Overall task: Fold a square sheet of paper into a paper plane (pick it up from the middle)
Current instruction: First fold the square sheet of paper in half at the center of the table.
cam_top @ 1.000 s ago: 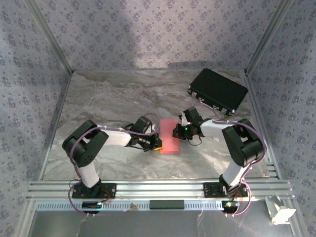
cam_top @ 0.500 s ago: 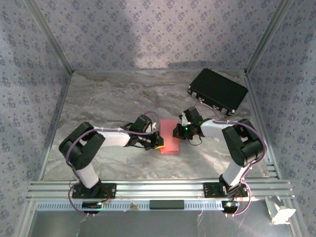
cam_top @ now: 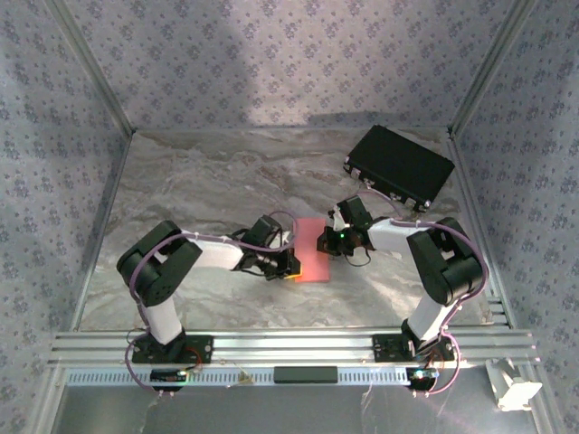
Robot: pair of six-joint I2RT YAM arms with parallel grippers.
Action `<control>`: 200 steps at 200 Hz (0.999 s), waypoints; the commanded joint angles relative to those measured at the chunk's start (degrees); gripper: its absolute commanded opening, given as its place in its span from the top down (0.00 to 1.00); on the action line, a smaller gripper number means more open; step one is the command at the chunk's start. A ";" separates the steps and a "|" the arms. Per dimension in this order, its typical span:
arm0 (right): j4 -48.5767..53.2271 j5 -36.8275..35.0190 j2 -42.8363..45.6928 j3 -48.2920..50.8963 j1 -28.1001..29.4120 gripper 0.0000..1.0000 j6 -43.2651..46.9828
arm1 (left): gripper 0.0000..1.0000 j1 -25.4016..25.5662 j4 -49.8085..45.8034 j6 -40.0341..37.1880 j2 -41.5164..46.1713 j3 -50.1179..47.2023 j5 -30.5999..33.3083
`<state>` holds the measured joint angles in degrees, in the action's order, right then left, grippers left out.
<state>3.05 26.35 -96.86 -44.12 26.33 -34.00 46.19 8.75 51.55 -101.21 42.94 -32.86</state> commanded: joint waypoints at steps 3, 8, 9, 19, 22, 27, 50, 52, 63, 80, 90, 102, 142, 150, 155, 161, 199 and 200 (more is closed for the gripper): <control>7.42 -4.78 -2.69 1.70 -1.18 1.00 1.32 | 1.00 2.77 -9.62 -6.34 0.81 -1.81 1.18; 7.68 -4.77 -2.72 1.55 -1.13 1.00 1.59 | 1.00 3.07 -9.95 -6.78 1.04 -2.14 1.57; 7.76 -4.79 -2.72 1.48 -1.12 1.00 1.66 | 1.00 3.14 -10.01 -6.84 1.07 -2.19 1.66; 8.53 -4.95 -2.95 1.01 -1.26 1.00 2.31 | 1.00 3.36 -10.10 -7.25 1.65 -2.92 2.17; 8.81 -5.03 -2.98 0.93 -1.29 1.00 2.47 | 1.00 3.40 -10.00 -7.30 1.80 -3.16 2.33; 9.15 -5.14 -3.09 0.74 -1.39 1.00 2.74 | 1.00 3.45 -9.91 -7.25 2.16 -3.44 2.44; 9.23 -4.60 -3.30 0.61 -1.65 1.00 3.06 | 1.00 4.58 -11.39 -8.66 3.74 -3.02 3.34; 9.25 -4.56 -3.26 0.61 -1.63 1.00 3.02 | 1.00 4.80 -11.59 -8.88 3.94 -2.96 3.62; 9.14 -4.38 -3.39 0.48 -1.56 1.00 2.97 | 1.00 5.67 -13.47 -9.88 4.65 -2.18 5.02; 9.42 -4.48 -3.43 0.36 -1.39 1.00 2.97 | 1.00 6.86 -17.10 -11.73 5.12 -0.23 6.53; 9.51 -4.60 -3.35 0.41 -1.42 1.00 2.97 | 1.00 7.34 -18.31 -12.15 5.44 0.37 7.35; 9.52 -4.40 -3.28 0.35 -1.37 1.00 3.02 | 1.00 7.35 -18.10 -11.86 6.11 0.10 7.48; 7.49 -2.20 -2.03 0.79 -0.91 1.00 4.85 | 1.00 6.38 -18.33 -9.35 12.41 4.65 9.82; 7.58 -2.01 -1.82 0.71 -0.92 1.00 5.15 | 0.99 5.15 -17.02 -8.93 12.63 5.41 9.29; 7.60 -2.01 -1.68 0.72 -0.92 1.00 5.30 | 0.99 4.20 -15.41 -8.75 12.22 5.56 8.12; 7.75 -2.16 -1.68 0.74 -0.85 1.00 5.22 | 0.99 2.87 -13.66 -8.52 11.29 6.01 6.62; 7.93 -2.06 -2.32 0.49 -0.88 1.00 5.00 | 0.99 -2.21 -6.63 -7.11 2.47 9.42 1.22; 7.98 -2.08 -2.35 0.51 -0.86 1.00 5.04 | 0.99 -2.32 -6.51 -7.09 2.27 9.57 1.09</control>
<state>5.13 28.29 -97.38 -44.97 25.74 -30.37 46.17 -2.24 43.13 -93.73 50.54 -27.66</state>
